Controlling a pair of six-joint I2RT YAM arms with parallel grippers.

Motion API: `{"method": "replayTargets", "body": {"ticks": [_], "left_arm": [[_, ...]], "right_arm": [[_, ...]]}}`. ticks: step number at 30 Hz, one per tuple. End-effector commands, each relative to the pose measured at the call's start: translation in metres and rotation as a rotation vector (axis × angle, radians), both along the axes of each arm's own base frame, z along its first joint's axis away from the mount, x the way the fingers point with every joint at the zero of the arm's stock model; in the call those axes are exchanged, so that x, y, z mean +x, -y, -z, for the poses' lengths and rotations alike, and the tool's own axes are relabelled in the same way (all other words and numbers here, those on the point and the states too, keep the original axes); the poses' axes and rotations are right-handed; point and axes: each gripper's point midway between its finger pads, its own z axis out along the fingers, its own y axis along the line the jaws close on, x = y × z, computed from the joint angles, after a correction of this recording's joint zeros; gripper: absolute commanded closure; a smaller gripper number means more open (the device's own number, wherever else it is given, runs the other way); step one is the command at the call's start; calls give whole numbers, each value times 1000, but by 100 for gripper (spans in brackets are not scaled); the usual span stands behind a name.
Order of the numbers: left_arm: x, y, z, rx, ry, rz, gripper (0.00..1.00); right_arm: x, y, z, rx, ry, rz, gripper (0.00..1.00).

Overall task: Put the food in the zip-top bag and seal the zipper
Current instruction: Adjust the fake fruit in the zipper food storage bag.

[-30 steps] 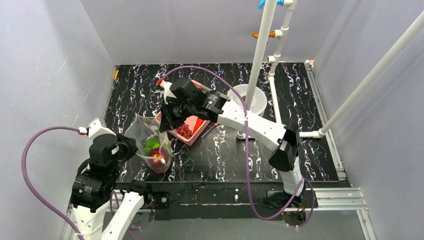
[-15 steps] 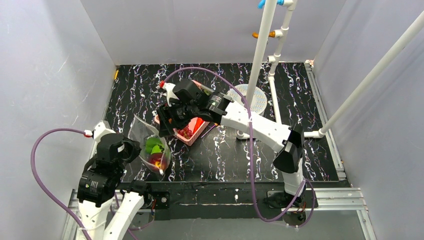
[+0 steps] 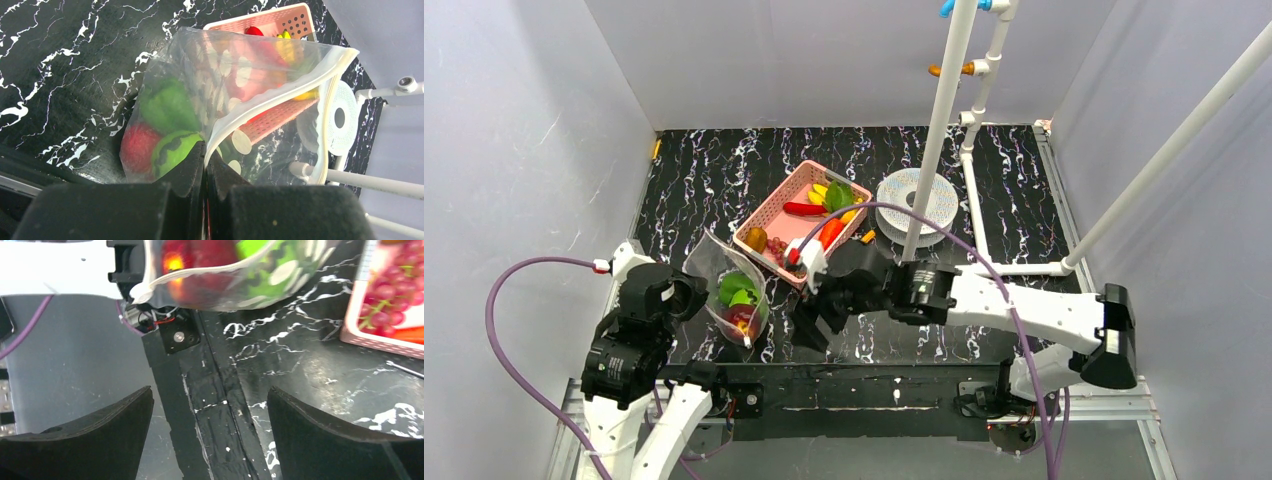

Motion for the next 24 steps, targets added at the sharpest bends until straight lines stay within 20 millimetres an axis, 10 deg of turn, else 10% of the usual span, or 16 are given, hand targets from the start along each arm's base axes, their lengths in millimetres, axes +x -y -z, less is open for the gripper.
{"method": "replayTargets", "body": {"ticks": [1,11,24], "left_arm": [[2,-2,-4,8,12,-6,100],[-2,6,2,-1,-10,47,100],[-2,6,-3,17,7,63,100]], "right_arm": [[-5,-33,-17,79,83,-31,14],[1,-82,-73,135,162,-103,56],[-2,-107,-42,-3,292,-340,58]]}}
